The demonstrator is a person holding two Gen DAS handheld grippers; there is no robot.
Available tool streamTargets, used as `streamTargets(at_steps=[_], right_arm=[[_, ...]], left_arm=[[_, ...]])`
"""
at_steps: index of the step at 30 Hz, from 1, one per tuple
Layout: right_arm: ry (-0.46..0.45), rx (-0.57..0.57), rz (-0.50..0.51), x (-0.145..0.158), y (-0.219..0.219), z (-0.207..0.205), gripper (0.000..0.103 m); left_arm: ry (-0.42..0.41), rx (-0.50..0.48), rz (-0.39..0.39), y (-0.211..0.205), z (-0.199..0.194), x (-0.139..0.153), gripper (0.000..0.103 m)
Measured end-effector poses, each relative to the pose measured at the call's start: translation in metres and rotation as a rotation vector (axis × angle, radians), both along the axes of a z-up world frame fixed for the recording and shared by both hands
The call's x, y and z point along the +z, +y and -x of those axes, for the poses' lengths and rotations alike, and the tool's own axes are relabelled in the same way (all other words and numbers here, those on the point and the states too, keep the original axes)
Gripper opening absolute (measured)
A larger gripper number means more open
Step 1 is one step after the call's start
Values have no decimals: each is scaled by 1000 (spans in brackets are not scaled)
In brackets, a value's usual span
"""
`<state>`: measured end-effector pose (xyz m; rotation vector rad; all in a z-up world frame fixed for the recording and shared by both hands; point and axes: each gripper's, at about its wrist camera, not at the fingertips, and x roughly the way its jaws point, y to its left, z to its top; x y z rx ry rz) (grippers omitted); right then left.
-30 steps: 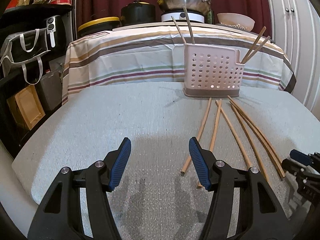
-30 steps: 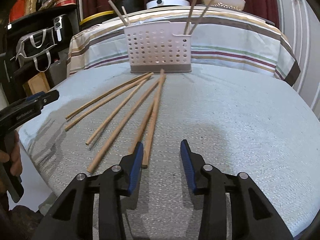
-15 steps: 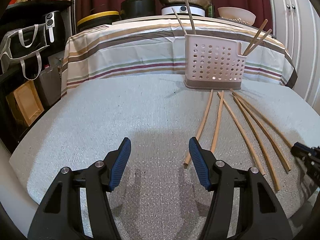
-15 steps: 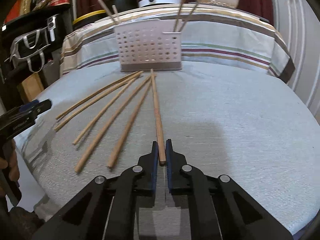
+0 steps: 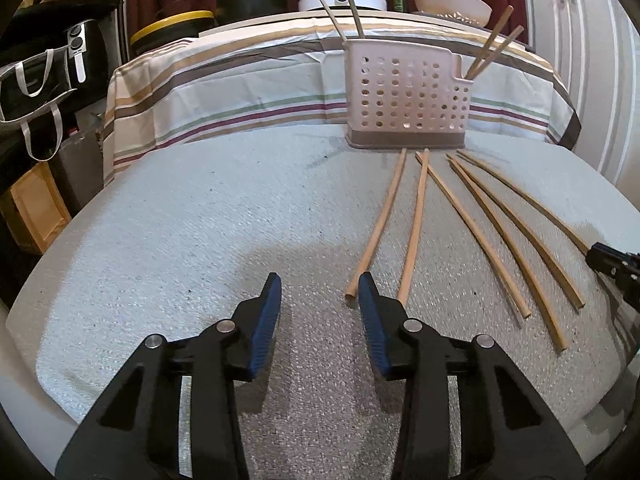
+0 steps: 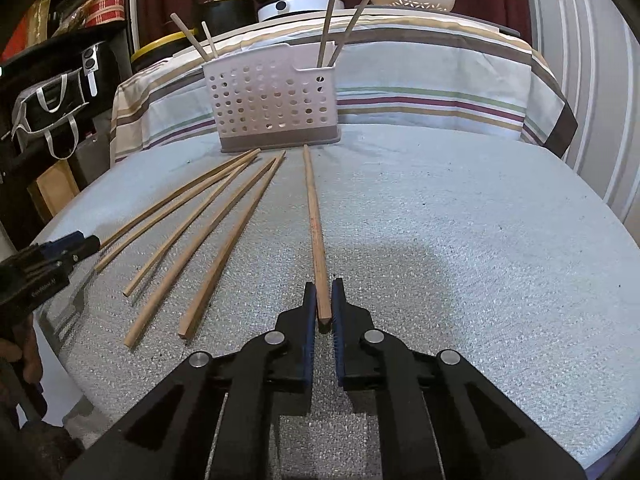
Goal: Organize utensils
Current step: 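Close the left tool on a chopstick while the right tool grasps another chopstick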
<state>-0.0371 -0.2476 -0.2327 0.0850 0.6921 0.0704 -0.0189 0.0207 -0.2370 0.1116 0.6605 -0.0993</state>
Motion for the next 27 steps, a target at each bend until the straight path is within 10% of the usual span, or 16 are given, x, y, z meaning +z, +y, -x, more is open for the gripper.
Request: streamTargets(at_steps=[27], right_arm=[[-36,20,-23,-2,1,0,13]], left_arm=[[-7,-136,-14,-18,-10,-9,10]])
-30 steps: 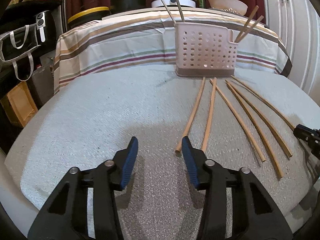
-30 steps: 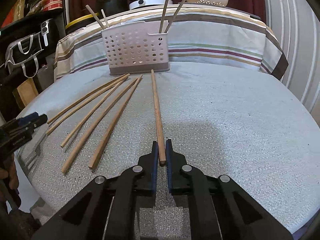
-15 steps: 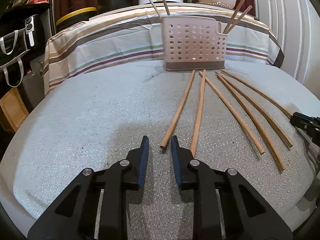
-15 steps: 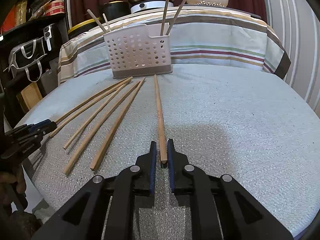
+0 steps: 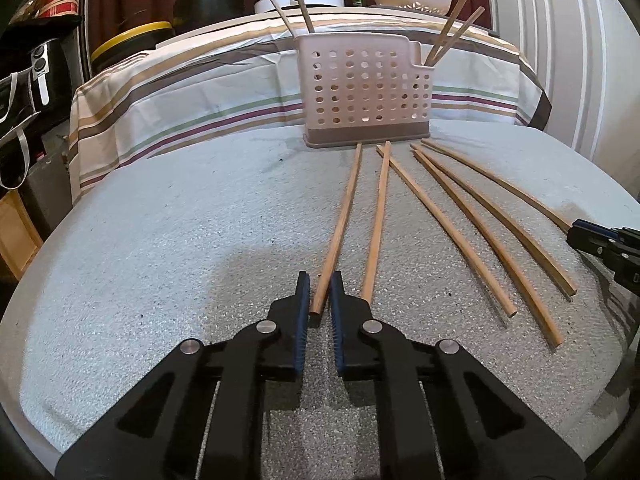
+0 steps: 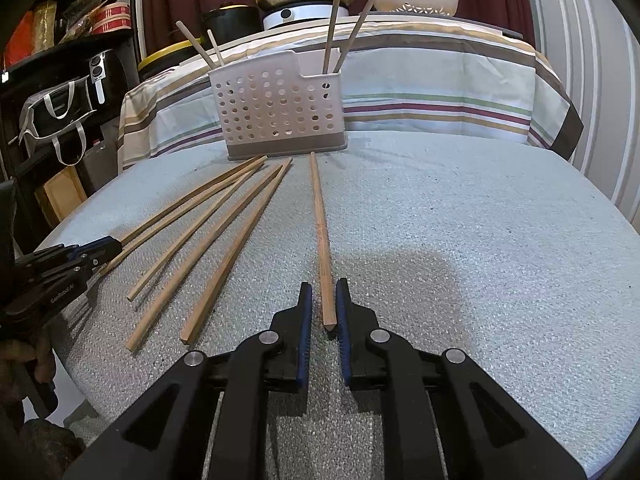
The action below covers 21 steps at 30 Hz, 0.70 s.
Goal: Organize utensils
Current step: 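Close the left tool on a chopstick while the right tool grasps another chopstick, then lift the left tool's chopstick to the pink caddy while the right tool carries its chopstick there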
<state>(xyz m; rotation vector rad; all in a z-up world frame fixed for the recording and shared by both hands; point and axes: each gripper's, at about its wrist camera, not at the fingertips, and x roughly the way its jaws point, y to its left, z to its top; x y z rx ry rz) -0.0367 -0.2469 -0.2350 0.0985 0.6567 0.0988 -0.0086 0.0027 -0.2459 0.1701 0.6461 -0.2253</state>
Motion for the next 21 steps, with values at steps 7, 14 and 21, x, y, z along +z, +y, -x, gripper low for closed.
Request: streamTargets(at_steps=[7,14,21], right_arm=[[-2,11,-14,0,-1,1,13],[-11,20,-15,2,2,4,7],[-75,9,-2,21,4,13,7]], left_arm=[[-28,-15,-24,-3,4,2,9],[-57,-19,-17,-2,12,11,7],[-109,-3,20,4,22,35,7]])
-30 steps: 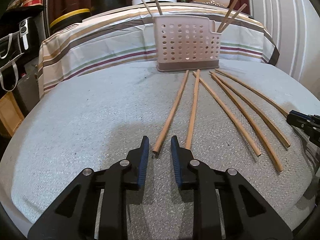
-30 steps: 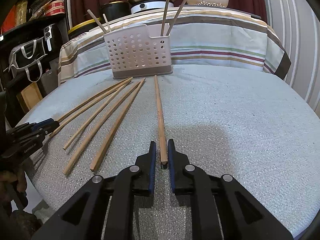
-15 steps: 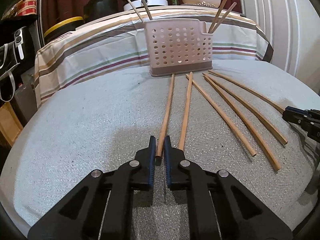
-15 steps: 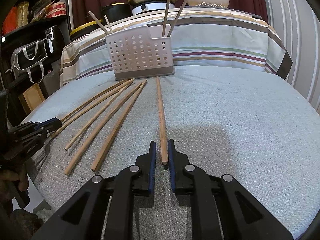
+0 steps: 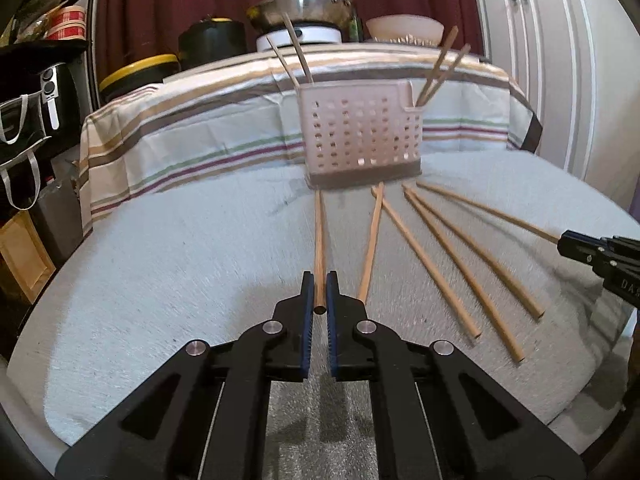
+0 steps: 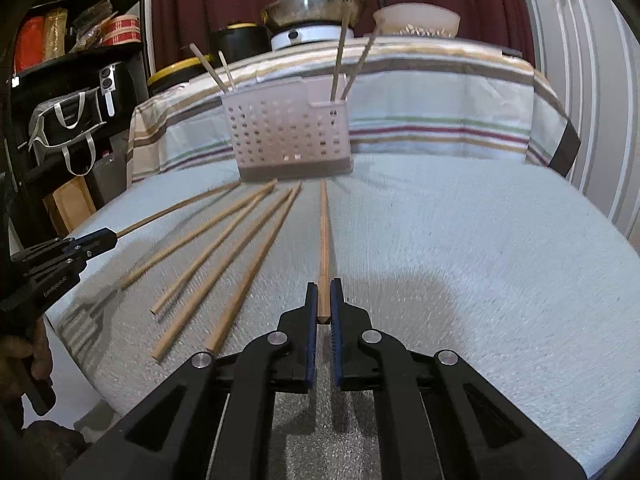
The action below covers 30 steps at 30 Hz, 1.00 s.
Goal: Organize utensils
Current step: 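Lift the left tool's chopstick to the pink caddy while the right tool carries its chopstick there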
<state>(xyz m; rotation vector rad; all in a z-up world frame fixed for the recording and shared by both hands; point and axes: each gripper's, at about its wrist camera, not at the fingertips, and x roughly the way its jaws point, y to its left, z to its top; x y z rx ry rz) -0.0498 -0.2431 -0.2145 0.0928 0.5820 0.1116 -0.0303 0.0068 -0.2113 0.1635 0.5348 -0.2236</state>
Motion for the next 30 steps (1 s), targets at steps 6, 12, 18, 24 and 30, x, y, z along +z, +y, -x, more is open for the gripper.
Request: streamTargets(at_steps=[6,12,18,24,30], right_arm=[[-54,-4,6,21,1,6,7],[-121,-13,7,49,-2,12,7],[-189,-24,9,80,-6,14,7],[-237,-26,11,106,-9,8,7],[-248,-12,9,121,-9,-12,7]], left_arm=[[-52,10,26,3,9,27,7],[-90,21,61,9,16,51,7],[-128,37,87,18,20,78,7],[-123,37,153,31,12,105,7],[-125,36,163,38,-7,124,7]])
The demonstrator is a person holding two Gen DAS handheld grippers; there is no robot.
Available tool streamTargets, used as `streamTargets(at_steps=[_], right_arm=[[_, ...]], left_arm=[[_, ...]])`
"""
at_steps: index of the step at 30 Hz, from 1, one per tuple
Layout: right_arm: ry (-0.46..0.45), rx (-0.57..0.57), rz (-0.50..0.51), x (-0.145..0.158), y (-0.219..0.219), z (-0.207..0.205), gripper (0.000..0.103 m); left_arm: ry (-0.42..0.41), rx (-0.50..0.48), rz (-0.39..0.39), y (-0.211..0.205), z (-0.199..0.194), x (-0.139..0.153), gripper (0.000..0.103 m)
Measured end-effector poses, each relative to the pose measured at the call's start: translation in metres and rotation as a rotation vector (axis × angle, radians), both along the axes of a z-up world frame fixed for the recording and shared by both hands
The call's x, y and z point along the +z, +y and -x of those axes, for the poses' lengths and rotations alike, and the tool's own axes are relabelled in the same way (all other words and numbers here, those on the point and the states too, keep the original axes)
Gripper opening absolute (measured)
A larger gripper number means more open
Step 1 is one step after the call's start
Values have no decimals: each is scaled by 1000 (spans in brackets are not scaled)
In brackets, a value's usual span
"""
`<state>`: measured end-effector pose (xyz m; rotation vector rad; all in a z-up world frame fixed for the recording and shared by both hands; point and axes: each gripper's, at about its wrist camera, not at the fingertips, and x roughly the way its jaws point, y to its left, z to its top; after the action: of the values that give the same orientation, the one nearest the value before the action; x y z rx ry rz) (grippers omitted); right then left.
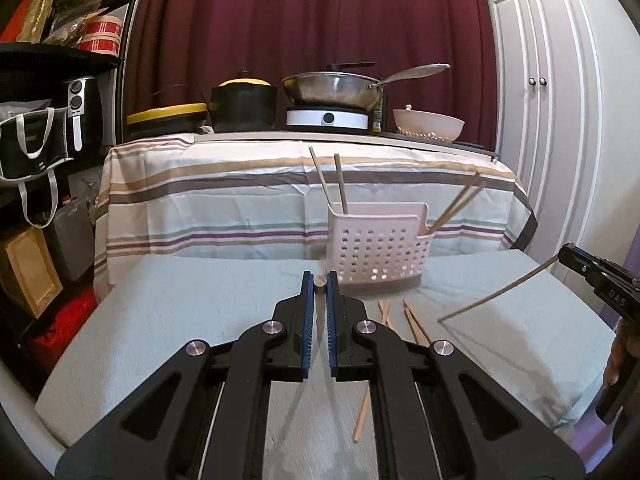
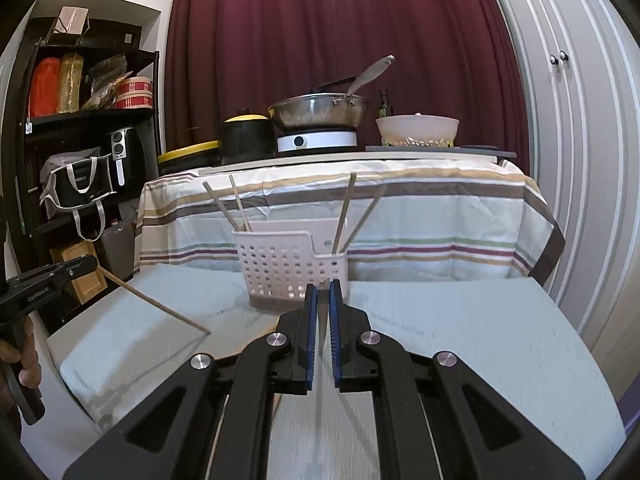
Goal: Organize utensils
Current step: 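Lift the left tool's chopstick to the pink caddy while the right tool carries its chopstick there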
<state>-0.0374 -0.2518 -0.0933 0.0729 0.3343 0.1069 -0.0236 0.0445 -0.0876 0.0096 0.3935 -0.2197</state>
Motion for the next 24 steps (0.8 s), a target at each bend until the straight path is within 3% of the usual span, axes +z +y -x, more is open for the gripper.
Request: streamTargets(at_steps=[12,24], right_arm=[[-25,12,-18,20,-5,-52,7],[-68,38,-47,47,-6,-66,7]], left_arm=[[3,-18,28,-1,-52,19,7],[-21,-66,64,-9,-74,46,6]])
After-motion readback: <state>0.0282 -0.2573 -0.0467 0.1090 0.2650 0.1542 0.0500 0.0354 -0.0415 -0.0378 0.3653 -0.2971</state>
